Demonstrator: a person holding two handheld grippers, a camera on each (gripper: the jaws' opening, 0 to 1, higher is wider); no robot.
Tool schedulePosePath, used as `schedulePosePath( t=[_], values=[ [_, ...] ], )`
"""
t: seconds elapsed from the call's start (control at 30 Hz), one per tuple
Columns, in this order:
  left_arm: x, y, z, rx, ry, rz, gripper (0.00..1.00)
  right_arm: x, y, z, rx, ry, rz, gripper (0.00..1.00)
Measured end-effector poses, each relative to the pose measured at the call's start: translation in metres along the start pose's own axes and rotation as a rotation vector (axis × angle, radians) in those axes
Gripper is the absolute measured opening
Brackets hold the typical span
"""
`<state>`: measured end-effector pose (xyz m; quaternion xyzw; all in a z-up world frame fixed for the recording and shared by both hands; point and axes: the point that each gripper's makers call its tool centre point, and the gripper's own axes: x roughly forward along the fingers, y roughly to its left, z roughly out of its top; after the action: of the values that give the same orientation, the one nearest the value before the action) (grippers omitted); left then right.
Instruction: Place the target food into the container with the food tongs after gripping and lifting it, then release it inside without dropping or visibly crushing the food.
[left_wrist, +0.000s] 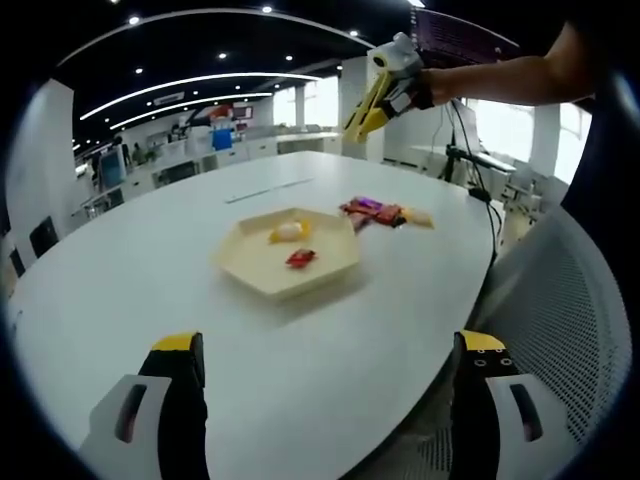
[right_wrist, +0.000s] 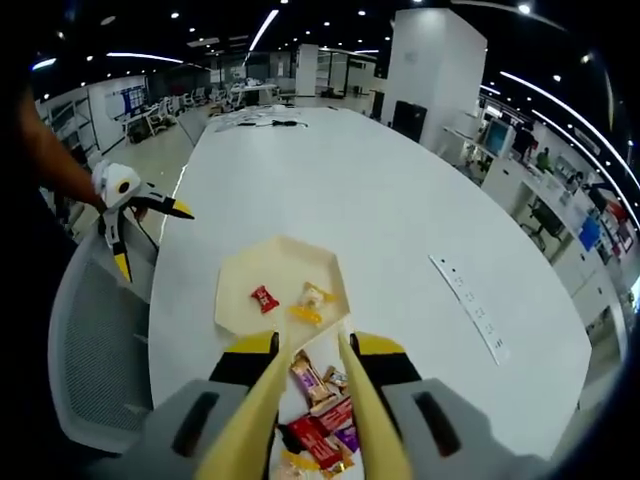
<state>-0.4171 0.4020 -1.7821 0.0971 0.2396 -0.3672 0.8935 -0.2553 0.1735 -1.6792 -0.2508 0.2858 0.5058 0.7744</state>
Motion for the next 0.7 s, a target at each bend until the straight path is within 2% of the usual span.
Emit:
schedulePosePath(
  t=[0.3,0.47,0.7],
  values=[
    [0.001,-0.002,-0.001,0.005,0.005,-0.011,0.99,-0.002,-0.003,-0.010,0.009,0.001,-0.005,0.27],
    [0.001,-0.001,-0.002,0.009,0.009,-0.008,0.98,0.002,-0.004,-0.021,0.013,-0.008,0.001,0.27],
    [0.001,-0.001,-0.003,0.006,0.015,-0.008,0.98,0.013,-0.003,-0.035,-0.032,-0.040,0.022,0.27]
  ],
)
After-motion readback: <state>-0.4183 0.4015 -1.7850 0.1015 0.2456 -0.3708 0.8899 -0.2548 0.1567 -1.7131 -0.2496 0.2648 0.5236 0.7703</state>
